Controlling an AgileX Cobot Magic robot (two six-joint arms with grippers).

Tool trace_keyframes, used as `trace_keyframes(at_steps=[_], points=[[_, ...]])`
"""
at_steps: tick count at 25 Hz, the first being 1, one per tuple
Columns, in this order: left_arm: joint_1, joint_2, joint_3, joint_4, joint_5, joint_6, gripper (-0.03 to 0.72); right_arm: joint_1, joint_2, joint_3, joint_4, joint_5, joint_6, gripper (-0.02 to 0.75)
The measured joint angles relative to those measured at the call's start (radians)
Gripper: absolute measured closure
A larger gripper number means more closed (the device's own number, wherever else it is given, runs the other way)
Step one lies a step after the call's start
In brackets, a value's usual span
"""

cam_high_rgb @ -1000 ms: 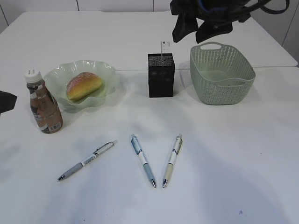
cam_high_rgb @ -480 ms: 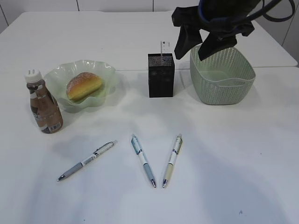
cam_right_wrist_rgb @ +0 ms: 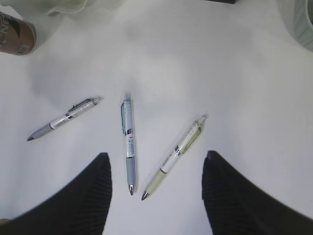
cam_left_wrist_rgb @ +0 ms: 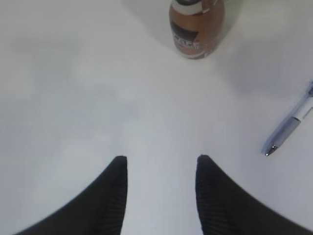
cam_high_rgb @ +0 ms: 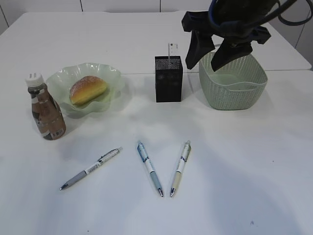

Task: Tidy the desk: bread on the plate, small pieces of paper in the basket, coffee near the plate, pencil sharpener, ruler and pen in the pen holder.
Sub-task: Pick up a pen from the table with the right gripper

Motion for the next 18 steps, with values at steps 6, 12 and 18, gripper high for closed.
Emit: trace_keyframes(at_steps=[6,12,18], points=[[0.0,0.067,-0.082,-0.151,0.041,0.129,0.367,0.0,0.0,0.0,0.0,0.043,0.011,0.274],[0.0,0.122,-0.173,-0.322,0.1,0.256,0.367,0.0,0.0,0.0,0.0,0.056,0.06,0.274],[0.0,0.125,-0.246,-0.322,0.205,0.275,0.367,0.0,0.011,0.0,0.0,0.058,0.172,0.274]])
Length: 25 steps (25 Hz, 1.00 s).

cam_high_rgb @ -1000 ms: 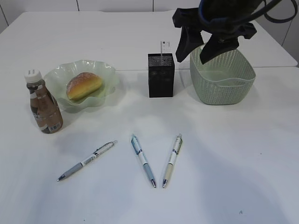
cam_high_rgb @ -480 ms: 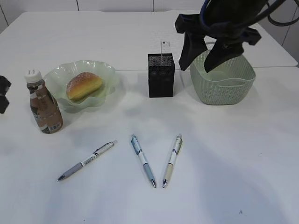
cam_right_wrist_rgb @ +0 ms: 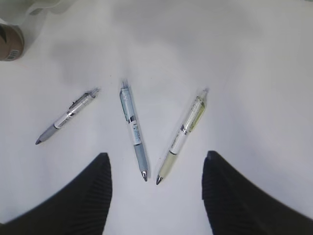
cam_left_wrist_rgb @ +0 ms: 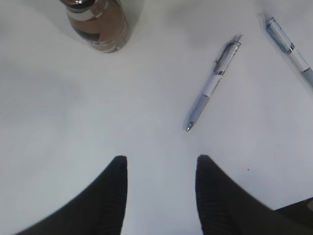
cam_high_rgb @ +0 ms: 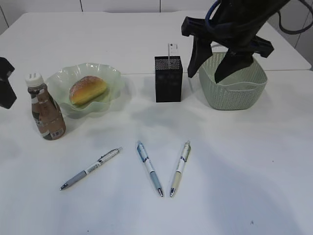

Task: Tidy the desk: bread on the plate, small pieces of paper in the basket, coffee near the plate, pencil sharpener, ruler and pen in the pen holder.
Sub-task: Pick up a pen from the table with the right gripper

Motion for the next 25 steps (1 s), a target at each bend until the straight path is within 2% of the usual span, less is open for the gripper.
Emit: trace_keyframes(at_steps=[6,17,23,25], points=[[0.0,0.0,-0.02,0.058,0.036,0.006,0.367,0.0,0.06,0.008,-0.005,0.002,0.083,0.274],[0.0,0.0,-0.021,0.062,0.056,0.006,0.367,0.0,0.111,0.008,0.029,0.002,0.152,0.274],[0.0,0.0,-0.021,0.062,0.056,0.006,0.367,0.023,0.119,0.011,-0.117,0.002,0.295,0.275],[0.0,0.0,-0.021,0.062,0.056,0.006,0.367,0.035,0.119,0.013,-0.133,0.002,0.302,0.275]])
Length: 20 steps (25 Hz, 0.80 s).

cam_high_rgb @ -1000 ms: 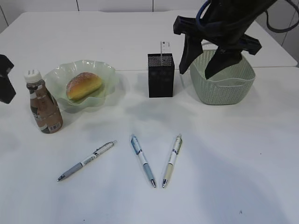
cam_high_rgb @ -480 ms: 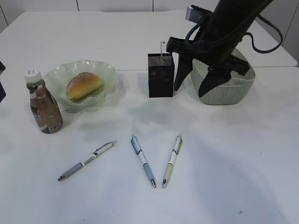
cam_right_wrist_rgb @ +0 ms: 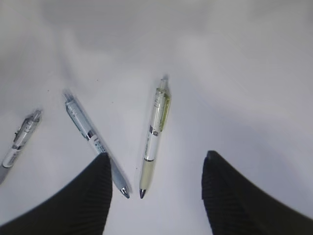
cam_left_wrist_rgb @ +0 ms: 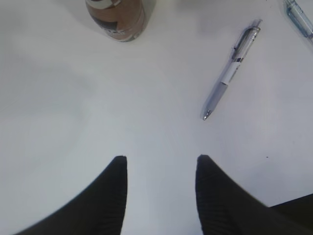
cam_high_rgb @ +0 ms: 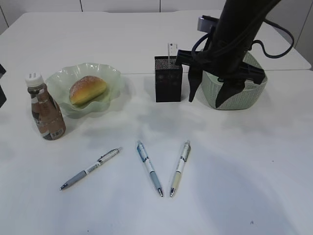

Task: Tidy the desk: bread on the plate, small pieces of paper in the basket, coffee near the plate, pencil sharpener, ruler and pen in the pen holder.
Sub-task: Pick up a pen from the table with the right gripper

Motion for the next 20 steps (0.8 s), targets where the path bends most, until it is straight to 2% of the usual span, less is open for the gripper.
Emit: trace_keyframes(at_steps=[5,14,20], points=[[0.0,0.0,0.0,0.0,0.0,0.0,0.367,0.036,0.001,0.006,0.004,0.0,0.006,0.276],[0.0,0.0,0.0,0.0,0.009,0.0,0.367,0.036,0.064,0.098,0.013,-0.004,0.017,0.276],[0.0,0.0,0.0,0.001,0.015,0.0,0.367,0.036,0.083,0.102,0.024,-0.008,0.053,0.277]])
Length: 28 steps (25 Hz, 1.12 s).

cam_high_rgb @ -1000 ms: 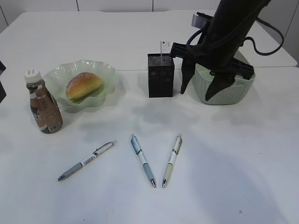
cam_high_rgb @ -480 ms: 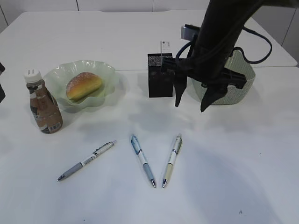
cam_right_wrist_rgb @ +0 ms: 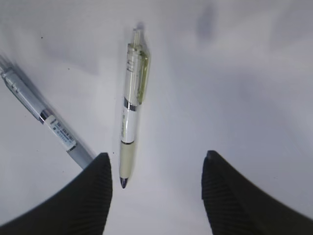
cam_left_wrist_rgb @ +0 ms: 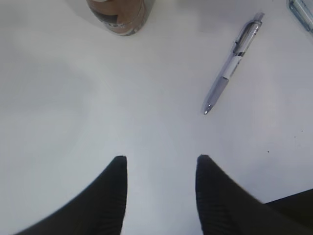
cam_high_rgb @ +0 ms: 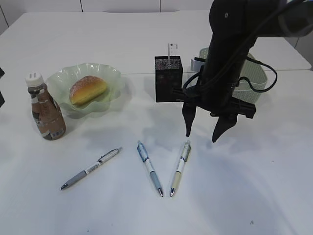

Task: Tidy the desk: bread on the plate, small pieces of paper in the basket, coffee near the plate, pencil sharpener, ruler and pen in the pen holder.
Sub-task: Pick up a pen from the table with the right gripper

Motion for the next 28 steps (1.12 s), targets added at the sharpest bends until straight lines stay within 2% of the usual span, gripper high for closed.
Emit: trace_keyframes(at_steps=[2,9,16,28], points=[[0.0,0.0,0.0,0.0,0.002,0.002,0.367,0.0,0.0,0.0,0.0,0.0,0.003,0.277],[0.0,0.0,0.0,0.002,0.004,0.002,0.367,0.002,0.059,0.0,0.109,-0.022,0.082,0.277],[0.0,0.0,0.0,0.007,0.004,0.002,0.367,0.014,0.085,0.0,0.026,-0.056,0.157,0.278],[0.0,0.0,0.0,0.013,0.004,0.002,0.367,0.014,0.131,0.0,0.018,-0.112,0.164,0.278]])
